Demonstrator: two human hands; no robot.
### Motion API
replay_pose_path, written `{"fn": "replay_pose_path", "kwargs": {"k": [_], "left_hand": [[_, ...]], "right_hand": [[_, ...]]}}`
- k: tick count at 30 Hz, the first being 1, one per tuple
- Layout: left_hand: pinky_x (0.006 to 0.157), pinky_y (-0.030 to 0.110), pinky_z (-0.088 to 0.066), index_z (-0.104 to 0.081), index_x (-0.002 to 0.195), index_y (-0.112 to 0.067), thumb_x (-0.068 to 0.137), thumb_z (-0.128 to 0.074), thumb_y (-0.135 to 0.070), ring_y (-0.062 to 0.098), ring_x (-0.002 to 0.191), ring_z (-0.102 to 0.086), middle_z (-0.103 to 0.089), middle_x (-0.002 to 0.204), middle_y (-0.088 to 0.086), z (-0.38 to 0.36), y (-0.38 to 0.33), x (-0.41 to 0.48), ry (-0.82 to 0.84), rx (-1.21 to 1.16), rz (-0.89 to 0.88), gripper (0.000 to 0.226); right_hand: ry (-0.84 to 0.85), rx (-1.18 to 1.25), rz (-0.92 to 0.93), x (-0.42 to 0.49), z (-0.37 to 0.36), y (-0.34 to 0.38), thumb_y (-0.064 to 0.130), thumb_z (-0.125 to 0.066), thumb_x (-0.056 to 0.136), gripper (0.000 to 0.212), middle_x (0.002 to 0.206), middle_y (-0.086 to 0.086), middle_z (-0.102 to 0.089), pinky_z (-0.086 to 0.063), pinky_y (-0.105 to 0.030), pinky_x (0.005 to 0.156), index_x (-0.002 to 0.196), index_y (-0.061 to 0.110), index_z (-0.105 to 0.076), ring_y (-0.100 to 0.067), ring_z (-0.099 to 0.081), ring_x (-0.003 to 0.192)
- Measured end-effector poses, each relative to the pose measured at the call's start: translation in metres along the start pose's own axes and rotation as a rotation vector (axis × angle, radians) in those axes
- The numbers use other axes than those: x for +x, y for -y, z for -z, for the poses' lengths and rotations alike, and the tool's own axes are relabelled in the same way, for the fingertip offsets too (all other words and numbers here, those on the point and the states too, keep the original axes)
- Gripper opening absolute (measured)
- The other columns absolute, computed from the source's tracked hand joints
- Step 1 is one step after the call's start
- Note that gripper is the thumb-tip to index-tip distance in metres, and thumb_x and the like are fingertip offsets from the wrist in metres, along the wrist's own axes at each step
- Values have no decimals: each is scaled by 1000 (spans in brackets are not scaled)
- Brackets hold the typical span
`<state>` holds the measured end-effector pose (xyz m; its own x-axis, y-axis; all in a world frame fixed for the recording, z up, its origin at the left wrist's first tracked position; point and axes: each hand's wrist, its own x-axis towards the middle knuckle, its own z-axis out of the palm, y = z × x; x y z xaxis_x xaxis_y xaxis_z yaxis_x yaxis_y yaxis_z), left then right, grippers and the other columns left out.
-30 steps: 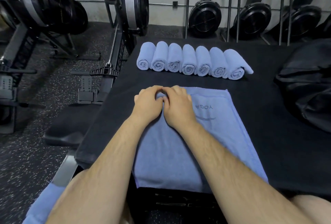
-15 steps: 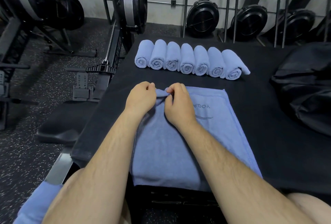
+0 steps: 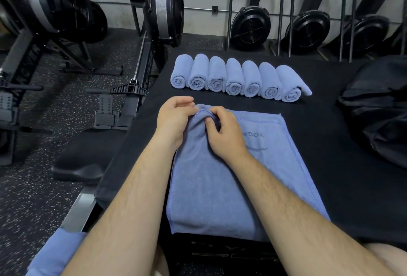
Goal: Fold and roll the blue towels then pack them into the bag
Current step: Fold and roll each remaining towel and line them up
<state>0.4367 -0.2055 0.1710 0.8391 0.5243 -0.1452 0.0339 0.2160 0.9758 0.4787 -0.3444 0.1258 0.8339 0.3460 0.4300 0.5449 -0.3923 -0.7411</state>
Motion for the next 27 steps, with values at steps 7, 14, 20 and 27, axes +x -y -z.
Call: {"fn": "replay_pose_path", "kwargs": {"k": [7,14,20,27], "left_hand": [[64,28,-58,-56,128,1,86,-68,8,17,73,-74,-69,102,15,4,-8,-1,89,-238,170,44],[74,25,-58,-71,105,-8,87,-75,-1,14,84,-74,-78,99,6,-3,-3,-5,25,13,-25,19],[74,13,-50,-72,104,-10,90,-72,-4,3,87,-70,-76,97,1,-2,-4,-9,67,170,-230,15],[84,23,-55,-71,98,-12,89,-73,-3,13,96,-74,-79,95,2,2,-7,-10,111,181,-233,13]], "right_hand": [[-13,75,-2,0,-1,0,28,-56,99,5,94,19,-60,-42,-24,82,98,25,-60,-12,-54,101],[-13,103,-18,0,1,2,33,-54,101,12,95,16,-62,-42,-27,83,96,23,-58,-11,-53,100],[-19,83,-20,1,0,1,34,-52,102,8,97,18,-61,-43,-31,86,99,29,-57,-13,-53,103],[-21,76,9,2,0,-2,38,-51,103,11,97,22,-61,-43,-27,88,97,32,-58,-11,-53,102]]}}
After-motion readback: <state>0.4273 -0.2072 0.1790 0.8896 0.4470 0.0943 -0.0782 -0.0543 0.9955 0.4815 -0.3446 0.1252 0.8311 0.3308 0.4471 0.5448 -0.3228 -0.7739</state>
